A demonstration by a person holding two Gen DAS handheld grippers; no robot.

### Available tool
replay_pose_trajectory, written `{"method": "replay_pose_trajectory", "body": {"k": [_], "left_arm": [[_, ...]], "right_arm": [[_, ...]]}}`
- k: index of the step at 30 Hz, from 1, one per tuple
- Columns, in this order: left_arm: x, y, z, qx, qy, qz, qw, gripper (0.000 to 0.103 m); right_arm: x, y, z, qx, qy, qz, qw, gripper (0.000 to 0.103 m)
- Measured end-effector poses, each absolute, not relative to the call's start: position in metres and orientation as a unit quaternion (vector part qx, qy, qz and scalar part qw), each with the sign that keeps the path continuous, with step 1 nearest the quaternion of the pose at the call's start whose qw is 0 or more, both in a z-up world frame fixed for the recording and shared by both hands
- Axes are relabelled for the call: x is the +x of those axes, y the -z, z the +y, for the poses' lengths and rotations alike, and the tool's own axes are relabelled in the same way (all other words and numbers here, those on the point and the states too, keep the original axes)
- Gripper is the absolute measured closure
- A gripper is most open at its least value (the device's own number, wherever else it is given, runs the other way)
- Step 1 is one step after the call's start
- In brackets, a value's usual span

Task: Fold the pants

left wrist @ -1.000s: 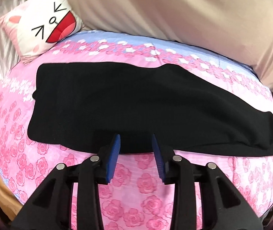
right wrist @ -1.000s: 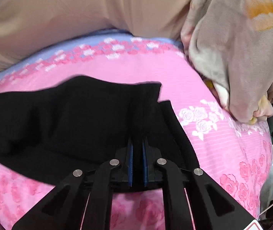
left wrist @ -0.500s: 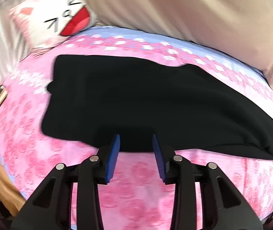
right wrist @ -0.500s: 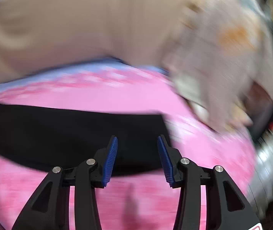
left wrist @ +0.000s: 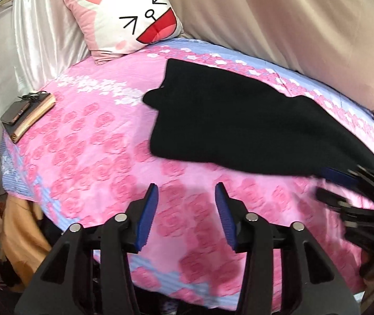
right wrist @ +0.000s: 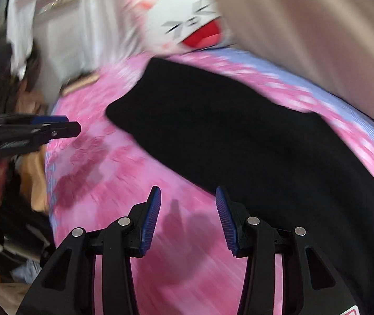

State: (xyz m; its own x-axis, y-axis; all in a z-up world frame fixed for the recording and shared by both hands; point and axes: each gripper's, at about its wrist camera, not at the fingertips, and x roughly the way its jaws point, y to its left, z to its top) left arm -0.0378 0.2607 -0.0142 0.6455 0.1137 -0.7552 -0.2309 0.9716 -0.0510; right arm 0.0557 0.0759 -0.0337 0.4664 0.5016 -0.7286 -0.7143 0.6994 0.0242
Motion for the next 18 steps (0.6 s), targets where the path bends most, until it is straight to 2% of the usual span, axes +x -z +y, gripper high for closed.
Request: {"method": "replay_pose_trajectory", "body": {"k": [8, 9, 10, 11, 18], "left_arm": [[-0.052, 0.027, 0.284, -0.065, -0.086, 0.408, 0.906, 0.057], [-0.053, 0.028, 0.286, -0.066, -0.086, 0.408, 0.907, 0.057], [-0.054, 0.029, 0.289, -0.067, -0.085, 0.408, 0.907, 0.057], [-0.054, 0.030, 0.292, -0.069, -0.082, 0.407, 0.907, 0.057], [-0.052, 0.034, 0.307, -0.076, -0.071, 0.405, 0.908, 0.057]], "right_arm": [[0.077, 0.060, 0.191, -0.216, -0.359, 0.370, 0.829, 0.061], [0.083, 0.061, 0.193, -0.211, -0.360, 0.375, 0.828, 0.066], [0.089, 0.060, 0.196, -0.200, -0.363, 0.380, 0.827, 0.087], [0.094, 0.059, 0.199, -0.187, -0.363, 0.386, 0.827, 0.098], [0.127, 0.017, 0.220, -0.104, -0.342, 0.352, 0.865, 0.099]]}}
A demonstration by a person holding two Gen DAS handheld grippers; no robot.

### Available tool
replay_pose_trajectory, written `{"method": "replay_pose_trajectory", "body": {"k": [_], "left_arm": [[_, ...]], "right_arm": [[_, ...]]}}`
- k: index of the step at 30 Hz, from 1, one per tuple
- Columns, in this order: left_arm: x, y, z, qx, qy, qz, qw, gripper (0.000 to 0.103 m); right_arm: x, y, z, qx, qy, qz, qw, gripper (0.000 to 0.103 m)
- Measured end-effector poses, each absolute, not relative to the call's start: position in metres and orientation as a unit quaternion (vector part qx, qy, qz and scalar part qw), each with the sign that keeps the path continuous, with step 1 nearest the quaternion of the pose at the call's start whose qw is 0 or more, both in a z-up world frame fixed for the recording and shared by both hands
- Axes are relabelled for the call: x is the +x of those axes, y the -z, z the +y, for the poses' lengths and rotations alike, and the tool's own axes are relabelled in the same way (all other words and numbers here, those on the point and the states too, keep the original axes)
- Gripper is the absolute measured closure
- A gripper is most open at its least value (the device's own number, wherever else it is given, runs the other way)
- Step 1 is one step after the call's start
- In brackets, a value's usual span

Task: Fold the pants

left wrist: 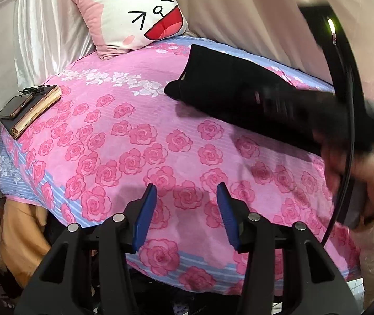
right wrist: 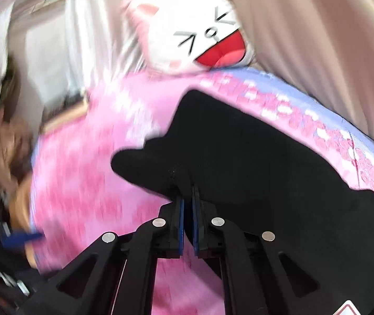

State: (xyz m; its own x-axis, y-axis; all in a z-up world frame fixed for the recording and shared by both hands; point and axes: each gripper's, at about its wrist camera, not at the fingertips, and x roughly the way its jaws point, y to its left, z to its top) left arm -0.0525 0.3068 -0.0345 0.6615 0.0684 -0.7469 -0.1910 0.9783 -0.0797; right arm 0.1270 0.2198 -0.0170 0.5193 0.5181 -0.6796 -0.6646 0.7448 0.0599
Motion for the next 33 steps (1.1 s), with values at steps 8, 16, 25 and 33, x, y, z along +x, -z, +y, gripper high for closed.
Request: {"method": "replay_pose_trajectory", "body": {"k": [8, 16, 25, 33], "left_arm": [[-0.039, 0.041, 0.309, -0.066, -0.062, 0.414, 0.906, 0.057], [-0.031, 0.043, 0.290, -0.027, -0.062, 0.414, 0.908, 0.055], [-0.024, 0.035, 0.246, -0.018, -0.018, 0.407, 0.913, 0.054], [-0.012, 0.030, 0.184, 0.006, 0.023, 0.408, 0.913, 0.051]], "right_arm": [[0.143, 0.050, 0.263, -0.152, -0.351, 0.394, 0.836, 0.066], [0.099, 0.022, 0.156, -0.123, -0.309, 0.371, 0.867, 0.081], [0.068, 0.038, -0.007, -0.051, -0.156, 0.388, 0.907, 0.092], [0.051, 0.040, -0.081, -0.034, -0.100, 0.381, 0.918, 0.093]]}}
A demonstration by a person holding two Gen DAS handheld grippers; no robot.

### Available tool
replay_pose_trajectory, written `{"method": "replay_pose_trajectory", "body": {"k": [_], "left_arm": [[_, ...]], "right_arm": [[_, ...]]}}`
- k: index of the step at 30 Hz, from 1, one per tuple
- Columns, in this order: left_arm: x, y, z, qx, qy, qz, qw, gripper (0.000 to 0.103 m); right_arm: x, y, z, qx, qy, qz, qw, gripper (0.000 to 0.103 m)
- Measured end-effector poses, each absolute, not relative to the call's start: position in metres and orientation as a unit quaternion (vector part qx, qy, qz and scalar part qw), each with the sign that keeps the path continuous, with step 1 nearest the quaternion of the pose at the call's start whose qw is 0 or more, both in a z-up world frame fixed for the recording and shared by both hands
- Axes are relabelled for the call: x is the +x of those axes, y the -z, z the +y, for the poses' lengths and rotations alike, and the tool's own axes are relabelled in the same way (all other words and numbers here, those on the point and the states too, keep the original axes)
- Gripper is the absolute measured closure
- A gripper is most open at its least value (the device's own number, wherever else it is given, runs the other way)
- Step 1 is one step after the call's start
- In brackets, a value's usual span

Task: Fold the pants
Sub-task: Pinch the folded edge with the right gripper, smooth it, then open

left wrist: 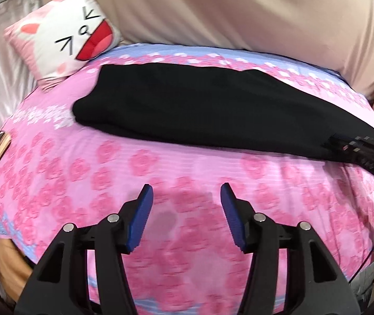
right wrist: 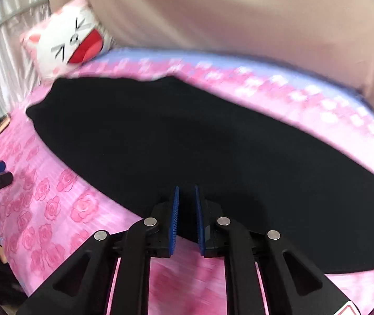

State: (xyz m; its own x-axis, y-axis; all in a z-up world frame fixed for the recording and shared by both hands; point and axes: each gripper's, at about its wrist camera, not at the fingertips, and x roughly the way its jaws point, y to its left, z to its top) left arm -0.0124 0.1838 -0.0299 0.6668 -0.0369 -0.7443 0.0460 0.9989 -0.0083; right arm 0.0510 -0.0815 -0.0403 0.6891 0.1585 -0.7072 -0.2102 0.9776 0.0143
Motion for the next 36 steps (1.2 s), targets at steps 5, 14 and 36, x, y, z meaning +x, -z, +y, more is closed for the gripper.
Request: {"method": "replay_pose_trajectory", "body": {"k": [5, 14, 36], "left_arm": [[-0.007, 0.027, 0.145, 0.020, 0.032, 0.406, 0.913, 0.045], [0.012, 0.027, 0.068, 0.042, 0.050, 0.411, 0.909, 0.043], [0.024, 0.006, -0.052, 0.117, 0.009, 0.350, 0.930, 0.020]], "right_arm": [[0.030, 0.034, -0.188, -0.002, 0.012, 0.370, 0.929, 0.090], [-0.031, 0.041, -0.399, 0.092, 0.199, 0.359, 0.907, 0.078], [-0.045, 0.051, -0.483, 0.080, 0.232, 0.388, 0.888, 0.081]]}}
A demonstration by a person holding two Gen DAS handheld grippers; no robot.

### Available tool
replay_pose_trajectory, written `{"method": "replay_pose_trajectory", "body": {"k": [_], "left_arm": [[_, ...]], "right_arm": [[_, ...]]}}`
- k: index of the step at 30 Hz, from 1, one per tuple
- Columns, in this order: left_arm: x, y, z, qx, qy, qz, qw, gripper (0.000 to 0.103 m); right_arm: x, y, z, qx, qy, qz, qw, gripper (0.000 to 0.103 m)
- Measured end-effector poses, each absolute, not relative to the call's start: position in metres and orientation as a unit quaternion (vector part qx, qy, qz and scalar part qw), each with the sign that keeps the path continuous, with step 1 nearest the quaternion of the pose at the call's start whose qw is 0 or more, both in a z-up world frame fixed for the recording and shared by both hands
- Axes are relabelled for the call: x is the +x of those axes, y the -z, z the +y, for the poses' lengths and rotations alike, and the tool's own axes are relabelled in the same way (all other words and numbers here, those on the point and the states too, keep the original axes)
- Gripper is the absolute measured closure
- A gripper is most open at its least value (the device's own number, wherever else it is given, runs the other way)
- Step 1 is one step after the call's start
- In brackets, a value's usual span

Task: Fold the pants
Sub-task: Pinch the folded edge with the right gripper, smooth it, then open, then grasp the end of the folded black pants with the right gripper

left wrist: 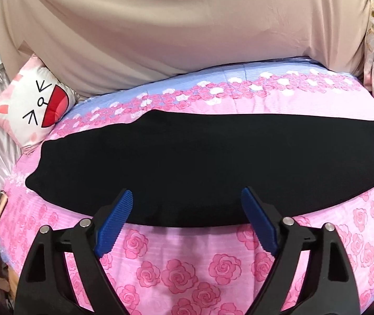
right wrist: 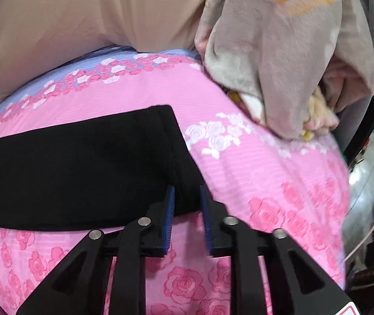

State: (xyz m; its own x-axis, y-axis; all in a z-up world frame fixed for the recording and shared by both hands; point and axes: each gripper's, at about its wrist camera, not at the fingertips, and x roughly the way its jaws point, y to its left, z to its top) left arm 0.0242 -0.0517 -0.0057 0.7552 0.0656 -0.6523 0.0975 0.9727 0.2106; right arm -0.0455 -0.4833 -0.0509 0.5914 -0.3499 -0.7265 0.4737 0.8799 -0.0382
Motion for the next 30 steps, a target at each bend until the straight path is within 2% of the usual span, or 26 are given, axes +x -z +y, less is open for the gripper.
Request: {"method": "replay_pose_trajectory", "body": {"k": [2, 4, 8, 12, 14, 15, 16, 17, 18, 23, 30], "left_arm": [[0.022, 0.007, -0.053, 0.118, 0.006, 0.352, 0.929, 0.020], [0.021, 0.008, -0.052, 0.114, 0.002, 0.356, 0.928, 0.020], [0.018, 0.011, -0.047, 0.097, -0.009, 0.360, 0.928, 0.015], [0.019, 0.014, -0.036, 0.091, -0.023, 0.364, 0.927, 0.015], [0.021, 0.014, -0.029, 0.089, -0.032, 0.364, 0.926, 0.015], [0.021, 0.014, -0.026, 0.087, -0.035, 0.365, 0.926, 0.015], [0.023, 0.013, -0.022, 0.084, -0.040, 0.365, 0.926, 0.015], [0.024, 0.013, -0.019, 0.084, -0.043, 0.364, 0.927, 0.015], [0.025, 0.012, -0.016, 0.084, -0.047, 0.364, 0.927, 0.015], [0.031, 0.011, 0.009, 0.082, -0.066, 0.365, 0.925, 0.015], [0.033, 0.007, 0.038, 0.077, -0.068, 0.362, 0.926, 0.015]], "right_arm": [[-0.053, 0.046, -0.483, 0.090, 0.228, 0.376, 0.893, 0.062], [-0.056, 0.044, -0.484, 0.089, 0.235, 0.370, 0.894, 0.048], [-0.050, 0.057, -0.494, 0.132, 0.225, 0.390, 0.883, 0.046], [-0.041, 0.061, -0.495, 0.161, 0.191, 0.393, 0.885, 0.045], [-0.033, 0.065, -0.494, 0.167, 0.191, 0.399, 0.881, 0.039], [-0.031, 0.064, -0.492, 0.163, 0.195, 0.399, 0.881, 0.041], [-0.029, 0.062, -0.490, 0.158, 0.199, 0.398, 0.881, 0.050], [-0.028, 0.062, -0.489, 0.157, 0.196, 0.397, 0.883, 0.080], [-0.027, 0.060, -0.488, 0.170, 0.176, 0.391, 0.887, 0.086], [-0.028, 0.035, -0.460, 0.176, 0.153, 0.344, 0.910, 0.087], [-0.003, -0.010, -0.378, 0.114, 0.104, 0.314, 0.937, 0.087]]}}
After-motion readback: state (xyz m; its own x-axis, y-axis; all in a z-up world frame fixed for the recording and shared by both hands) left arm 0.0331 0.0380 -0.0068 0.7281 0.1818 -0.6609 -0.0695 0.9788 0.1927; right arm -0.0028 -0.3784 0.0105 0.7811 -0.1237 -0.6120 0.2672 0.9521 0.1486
